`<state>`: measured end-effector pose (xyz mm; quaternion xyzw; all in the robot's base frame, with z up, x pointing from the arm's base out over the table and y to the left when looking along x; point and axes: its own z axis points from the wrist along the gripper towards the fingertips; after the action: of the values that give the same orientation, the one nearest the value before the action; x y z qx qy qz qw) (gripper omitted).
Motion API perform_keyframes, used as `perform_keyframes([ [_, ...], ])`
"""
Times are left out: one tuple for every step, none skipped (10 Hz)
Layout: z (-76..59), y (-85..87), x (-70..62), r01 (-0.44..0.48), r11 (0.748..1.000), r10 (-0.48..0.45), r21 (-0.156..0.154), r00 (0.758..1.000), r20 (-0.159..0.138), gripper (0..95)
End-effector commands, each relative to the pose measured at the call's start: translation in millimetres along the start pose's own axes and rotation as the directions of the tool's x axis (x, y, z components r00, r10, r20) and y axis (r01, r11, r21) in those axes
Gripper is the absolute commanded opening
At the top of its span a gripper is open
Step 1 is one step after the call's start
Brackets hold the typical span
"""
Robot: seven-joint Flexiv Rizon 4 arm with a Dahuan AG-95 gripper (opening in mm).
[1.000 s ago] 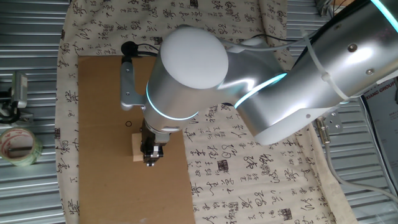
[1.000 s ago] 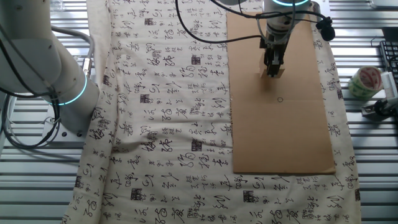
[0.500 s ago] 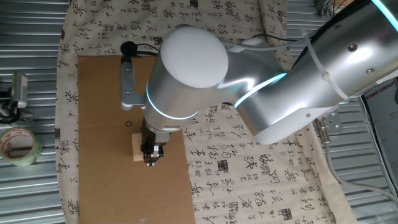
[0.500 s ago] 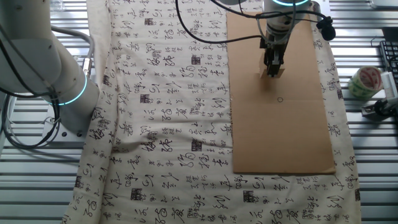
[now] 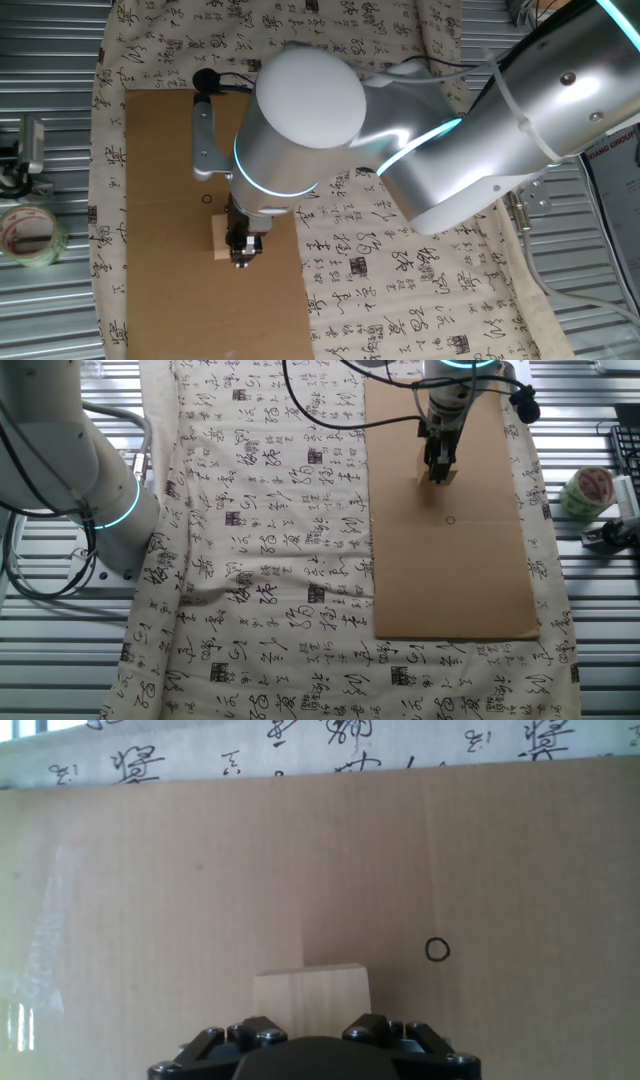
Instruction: Grab the block and place it at the designated location
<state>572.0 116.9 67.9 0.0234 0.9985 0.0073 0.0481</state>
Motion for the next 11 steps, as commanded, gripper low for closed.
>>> perform_keyframes([
  [-0.3, -0.9, -0.1, -0.010, 1.000, 0.010, 0.012, 1.000, 0.016, 0.0],
  [-0.3, -0.9, -0.1, -0.016, 1.000, 0.016, 0.018, 1.000, 0.015, 0.0],
  [-0.3, -0.9, -0.1, -0.029, 0.999, 0.028, 0.024, 0.999, 0.015, 0.0],
  [-0.3, -0.9, -0.1, -0.035, 0.999, 0.035, 0.024, 0.999, 0.017, 0.0],
  [-0.3, -0.9, -0.1, -0.047, 0.998, 0.047, 0.035, 0.999, 0.021, 0.0],
  [-0.3, -0.9, -0.1, -0.048, 0.998, 0.047, 0.037, 0.999, 0.027, 0.0],
  [-0.3, -0.9, -0.1, -0.048, 0.998, 0.047, 0.033, 0.998, 0.032, 0.0],
  [-0.3, -0.9, -0.1, -0.052, 0.998, 0.051, 0.028, 0.998, 0.030, 0.0],
  [-0.3, -0.9, -0.1, -0.055, 0.998, 0.055, 0.029, 0.998, 0.025, 0.0],
  [-0.3, -0.9, -0.1, -0.058, 0.998, 0.057, 0.028, 0.998, 0.025, 0.0],
  [-0.3, -0.9, -0.1, -0.062, 0.998, 0.062, 0.020, 0.998, 0.021, 0.0],
])
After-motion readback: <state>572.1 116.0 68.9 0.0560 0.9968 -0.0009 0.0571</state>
